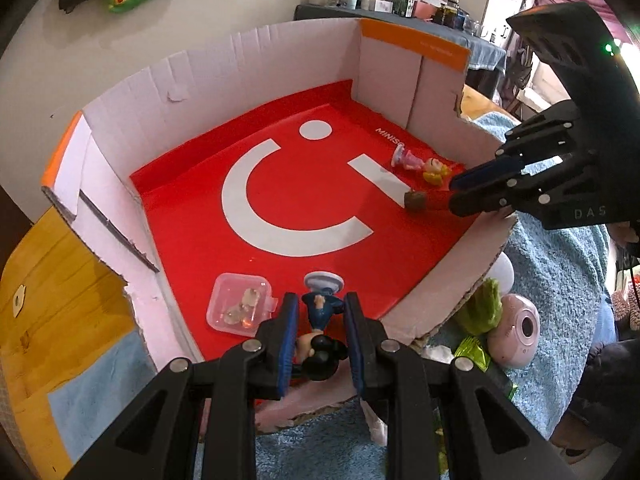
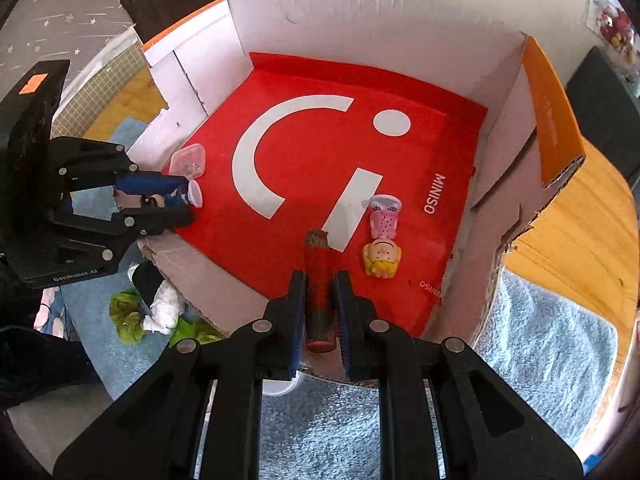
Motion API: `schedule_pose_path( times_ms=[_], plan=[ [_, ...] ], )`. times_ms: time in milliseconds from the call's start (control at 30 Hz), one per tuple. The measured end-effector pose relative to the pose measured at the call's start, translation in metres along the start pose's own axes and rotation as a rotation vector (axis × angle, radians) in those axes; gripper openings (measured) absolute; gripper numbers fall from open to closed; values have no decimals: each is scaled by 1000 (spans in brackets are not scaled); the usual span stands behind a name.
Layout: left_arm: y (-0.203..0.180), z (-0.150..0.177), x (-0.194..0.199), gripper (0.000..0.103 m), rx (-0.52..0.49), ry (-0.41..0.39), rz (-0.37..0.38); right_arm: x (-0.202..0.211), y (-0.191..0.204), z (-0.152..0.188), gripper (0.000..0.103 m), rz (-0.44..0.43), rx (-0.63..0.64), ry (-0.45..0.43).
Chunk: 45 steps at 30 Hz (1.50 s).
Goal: Organize objects
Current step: 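Lower the spool beside the doll with the right tool while the left tool lowers the figure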
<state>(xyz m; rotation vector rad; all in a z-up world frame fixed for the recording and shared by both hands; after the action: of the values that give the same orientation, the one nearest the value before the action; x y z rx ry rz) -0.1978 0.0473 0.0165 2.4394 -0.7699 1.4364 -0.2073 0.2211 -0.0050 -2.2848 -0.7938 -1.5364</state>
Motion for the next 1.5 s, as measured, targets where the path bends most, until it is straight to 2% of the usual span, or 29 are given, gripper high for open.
schedule_pose_path(
  times_ms=[667, 1500],
  plan=[
    [-3, -10, -8, 24, -92, 102, -2, -8, -12, -2, 14, -43, -23, 81],
    [-6, -8, -8, 24, -93, 103, 4, -12, -19, -5, 15, -7, -22, 117]
  ],
)
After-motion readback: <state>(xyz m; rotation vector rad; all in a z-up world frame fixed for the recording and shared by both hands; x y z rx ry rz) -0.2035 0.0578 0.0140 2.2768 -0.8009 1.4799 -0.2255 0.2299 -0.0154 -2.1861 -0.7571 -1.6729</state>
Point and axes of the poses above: each gripper's, at about its wrist camera, not at the fingertips, and x roughly against the way its jaws point, y to its left, z to its underside, the point moved 4 cm from there along -x, roughly the way its jaws point, and after that the axes turned 7 degrees about x, right-handed, at the moved point
